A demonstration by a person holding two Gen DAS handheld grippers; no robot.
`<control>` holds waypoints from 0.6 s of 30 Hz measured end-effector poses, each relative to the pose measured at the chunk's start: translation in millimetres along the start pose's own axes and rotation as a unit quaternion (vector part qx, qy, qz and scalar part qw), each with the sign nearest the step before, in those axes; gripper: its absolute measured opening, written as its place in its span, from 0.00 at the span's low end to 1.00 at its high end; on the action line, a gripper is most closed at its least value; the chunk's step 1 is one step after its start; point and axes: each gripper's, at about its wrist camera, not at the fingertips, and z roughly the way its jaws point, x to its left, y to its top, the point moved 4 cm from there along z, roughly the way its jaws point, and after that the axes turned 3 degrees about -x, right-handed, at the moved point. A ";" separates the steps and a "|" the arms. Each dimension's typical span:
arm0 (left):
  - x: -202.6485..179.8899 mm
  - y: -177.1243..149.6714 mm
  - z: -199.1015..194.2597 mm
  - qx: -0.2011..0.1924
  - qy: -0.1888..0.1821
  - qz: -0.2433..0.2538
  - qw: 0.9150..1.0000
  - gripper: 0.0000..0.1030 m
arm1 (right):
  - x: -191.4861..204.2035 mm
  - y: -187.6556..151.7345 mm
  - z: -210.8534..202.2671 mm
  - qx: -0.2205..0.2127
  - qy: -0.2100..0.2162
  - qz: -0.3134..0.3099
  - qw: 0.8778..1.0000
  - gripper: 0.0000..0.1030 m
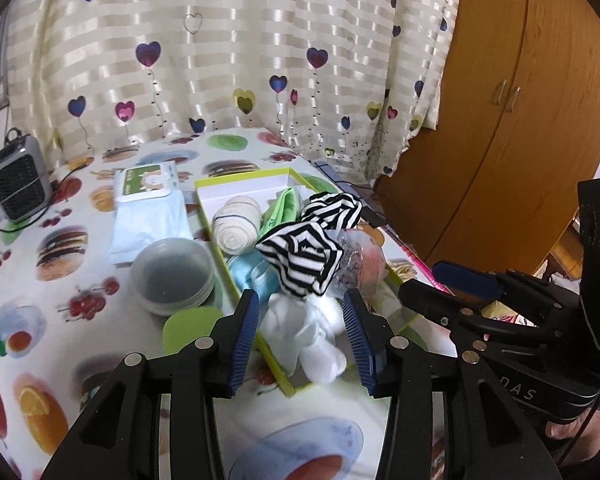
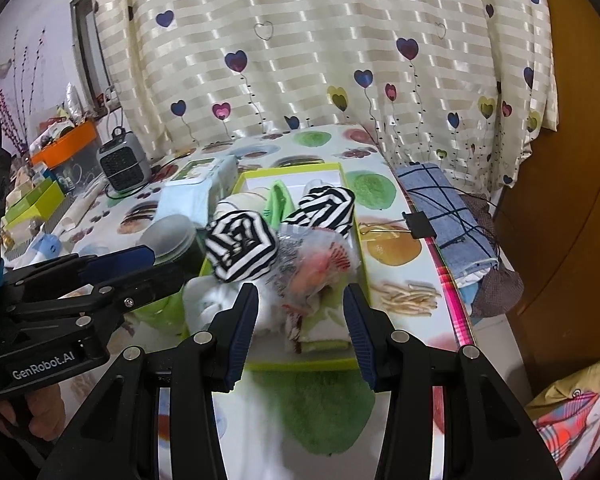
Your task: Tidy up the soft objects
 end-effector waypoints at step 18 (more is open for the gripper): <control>7.1 -39.1 -66.2 -0.015 0.045 -0.019 0.999 0.41 | 49.0 -19.3 -51.0 -0.010 0.009 -0.046 0.999 0.45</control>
